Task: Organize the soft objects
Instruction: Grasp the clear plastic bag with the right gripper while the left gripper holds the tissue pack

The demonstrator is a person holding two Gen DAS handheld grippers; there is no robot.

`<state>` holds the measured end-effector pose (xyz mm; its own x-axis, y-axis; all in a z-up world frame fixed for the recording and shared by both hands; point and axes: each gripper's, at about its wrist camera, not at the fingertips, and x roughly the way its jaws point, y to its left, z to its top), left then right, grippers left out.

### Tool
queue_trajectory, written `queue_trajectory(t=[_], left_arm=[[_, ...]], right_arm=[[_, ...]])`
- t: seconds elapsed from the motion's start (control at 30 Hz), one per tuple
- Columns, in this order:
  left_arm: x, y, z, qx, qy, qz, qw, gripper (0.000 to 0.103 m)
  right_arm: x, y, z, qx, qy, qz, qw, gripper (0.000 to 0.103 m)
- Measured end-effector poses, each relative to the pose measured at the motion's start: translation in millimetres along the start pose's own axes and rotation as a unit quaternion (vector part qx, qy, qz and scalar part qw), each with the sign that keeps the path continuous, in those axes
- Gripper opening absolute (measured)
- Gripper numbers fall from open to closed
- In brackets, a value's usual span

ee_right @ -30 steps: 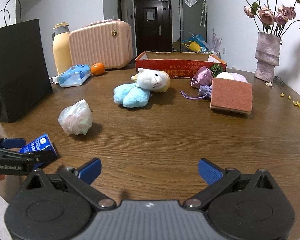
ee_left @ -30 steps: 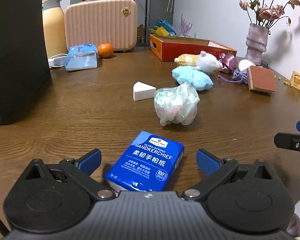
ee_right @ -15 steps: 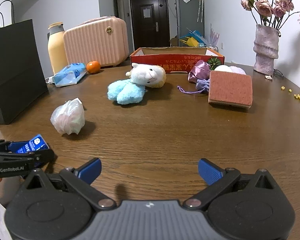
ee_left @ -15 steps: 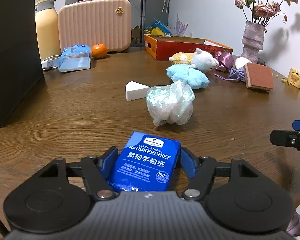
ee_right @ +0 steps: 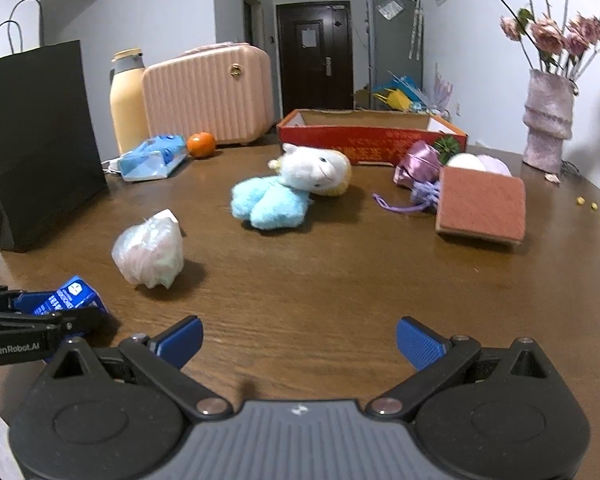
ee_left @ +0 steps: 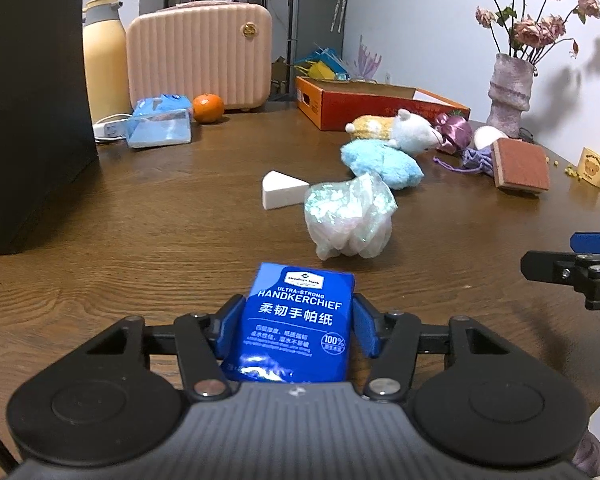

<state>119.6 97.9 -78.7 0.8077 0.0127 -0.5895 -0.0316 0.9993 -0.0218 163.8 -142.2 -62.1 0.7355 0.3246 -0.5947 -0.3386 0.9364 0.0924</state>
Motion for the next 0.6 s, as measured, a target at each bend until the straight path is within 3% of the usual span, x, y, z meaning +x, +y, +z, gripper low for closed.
queue_trajectory(t=[0.6], left_arm=[[-17, 31, 11, -0.031, -0.031, 0.052, 0.9977, 0.058]], right_arm=[[21, 60, 36, -0.066, -0.031, 0.07, 0.995, 0.103]])
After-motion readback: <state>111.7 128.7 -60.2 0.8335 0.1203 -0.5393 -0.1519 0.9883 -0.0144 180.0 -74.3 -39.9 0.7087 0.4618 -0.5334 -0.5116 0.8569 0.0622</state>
